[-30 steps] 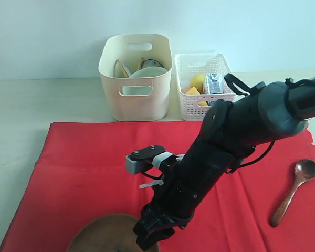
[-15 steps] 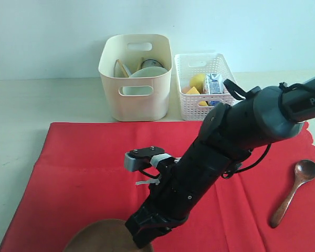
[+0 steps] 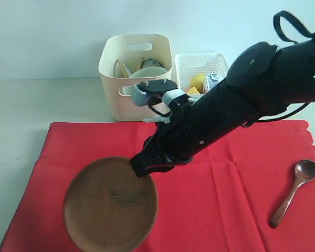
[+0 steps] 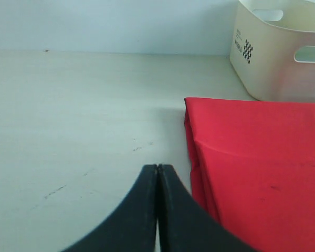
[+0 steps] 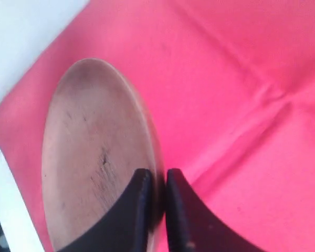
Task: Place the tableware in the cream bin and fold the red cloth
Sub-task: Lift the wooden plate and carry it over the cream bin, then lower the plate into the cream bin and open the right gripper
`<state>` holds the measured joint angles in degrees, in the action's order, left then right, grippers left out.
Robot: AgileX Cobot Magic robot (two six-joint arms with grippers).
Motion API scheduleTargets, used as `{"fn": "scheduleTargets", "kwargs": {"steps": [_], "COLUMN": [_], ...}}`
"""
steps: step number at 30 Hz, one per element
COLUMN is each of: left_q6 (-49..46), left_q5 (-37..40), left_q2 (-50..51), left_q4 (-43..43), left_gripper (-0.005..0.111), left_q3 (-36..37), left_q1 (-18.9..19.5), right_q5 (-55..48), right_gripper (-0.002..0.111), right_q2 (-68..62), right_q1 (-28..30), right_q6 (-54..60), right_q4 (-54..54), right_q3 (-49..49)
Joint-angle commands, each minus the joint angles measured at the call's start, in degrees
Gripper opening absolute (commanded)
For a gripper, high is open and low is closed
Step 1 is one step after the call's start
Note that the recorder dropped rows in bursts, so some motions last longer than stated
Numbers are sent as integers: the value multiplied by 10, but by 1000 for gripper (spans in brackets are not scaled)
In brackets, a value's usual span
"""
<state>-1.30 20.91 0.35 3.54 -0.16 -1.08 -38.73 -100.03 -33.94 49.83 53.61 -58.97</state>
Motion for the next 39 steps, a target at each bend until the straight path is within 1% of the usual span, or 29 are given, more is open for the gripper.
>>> {"fn": "scheduleTargets", "kwargs": {"steps": [1,4,9,11,14,18,30,35,39], "left_q6": [1,1,1,1,1,1,1,1,1], "left_q5": [-7,-7,-7,-7,-7,-7,-7,-7,-7], "left_q2": [-3,-3,-3,-3,-3,-3,-3,-3,-3], "left_q4": [0,0,0,0,0,0,0,0,0], "left_gripper": [0,0,0,0,0,0,0,0,0], "left_q3": [2,2,2,2,2,2,2,2,2], "left_q1": [-3,-3,-3,-3,-3,-3,-3,-3,-3], "right_q5": [-7,-25,-78,-98,-100,-100,-86,-75,-75], "right_gripper": [0,0,0,0,0,0,0,0,0], "right_q2": [14,14,10,-7,-53,-115,-327,-387,-411], "right_q1": [9,21,77,109,154,180,219,219,219], "right_q6": [-22,-47,-96,-123,-161,-190,-231,-231,-230], "right_q4": [-33,-29,-31,-32,-32,-32,-33,-33,-34], "right_q3": [-25,-64,-177,-238,-333,-412,-643,-700,-714]}}
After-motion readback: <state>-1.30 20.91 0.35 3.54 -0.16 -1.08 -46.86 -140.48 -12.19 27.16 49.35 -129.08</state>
